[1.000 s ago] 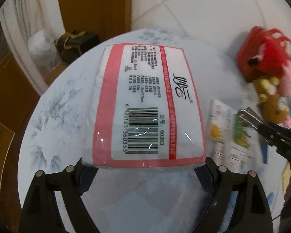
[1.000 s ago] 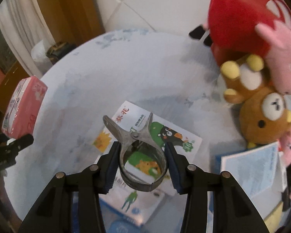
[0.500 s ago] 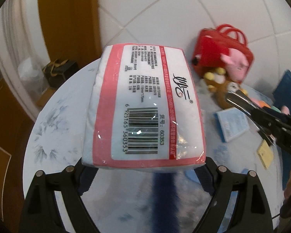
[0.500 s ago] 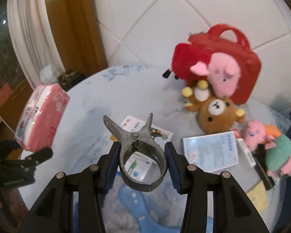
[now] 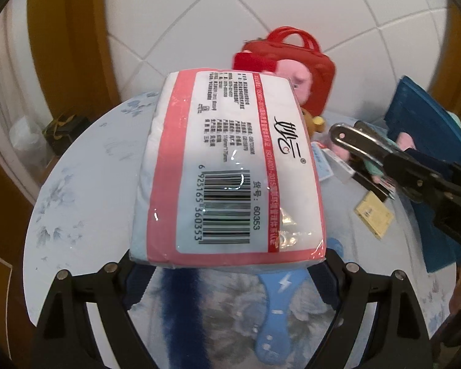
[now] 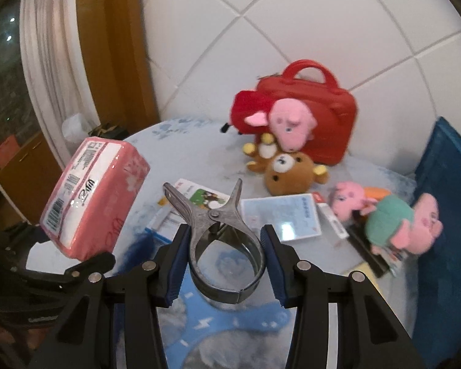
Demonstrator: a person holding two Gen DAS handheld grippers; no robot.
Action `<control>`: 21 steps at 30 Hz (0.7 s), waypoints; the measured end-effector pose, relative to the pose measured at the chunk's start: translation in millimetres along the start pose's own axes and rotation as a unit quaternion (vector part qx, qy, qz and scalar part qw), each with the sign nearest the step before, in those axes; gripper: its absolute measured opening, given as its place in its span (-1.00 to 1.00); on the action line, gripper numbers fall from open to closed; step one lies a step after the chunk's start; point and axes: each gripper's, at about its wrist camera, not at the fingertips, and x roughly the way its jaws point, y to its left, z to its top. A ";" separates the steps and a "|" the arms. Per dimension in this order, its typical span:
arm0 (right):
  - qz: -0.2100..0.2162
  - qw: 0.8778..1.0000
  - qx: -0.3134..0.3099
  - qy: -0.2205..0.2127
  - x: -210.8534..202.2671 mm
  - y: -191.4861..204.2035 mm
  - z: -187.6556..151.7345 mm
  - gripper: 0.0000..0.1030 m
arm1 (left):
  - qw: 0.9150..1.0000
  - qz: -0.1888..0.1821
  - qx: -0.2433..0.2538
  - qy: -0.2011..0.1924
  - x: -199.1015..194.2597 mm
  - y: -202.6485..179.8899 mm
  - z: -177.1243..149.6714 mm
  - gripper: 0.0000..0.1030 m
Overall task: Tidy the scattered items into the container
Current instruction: 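Carry the pink tissue pack and metal clip over the blue crate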
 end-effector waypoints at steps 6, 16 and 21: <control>-0.050 0.998 0.029 -0.020 -48.5 -27.3 -16.4 -0.12 | 0.997 -0.046 0.055 -0.012 -13.2 -47.4 4.9 0.71; -0.134 0.986 0.080 -0.051 -123.5 -75.2 -33.5 -0.12 | 0.984 -0.114 0.135 -0.028 -33.4 -138.4 17.8 0.71; -0.160 0.979 0.099 -0.080 -159.7 -115.9 -28.5 -0.12 | 0.976 -0.142 0.162 -0.039 -42.9 -193.6 35.7 0.71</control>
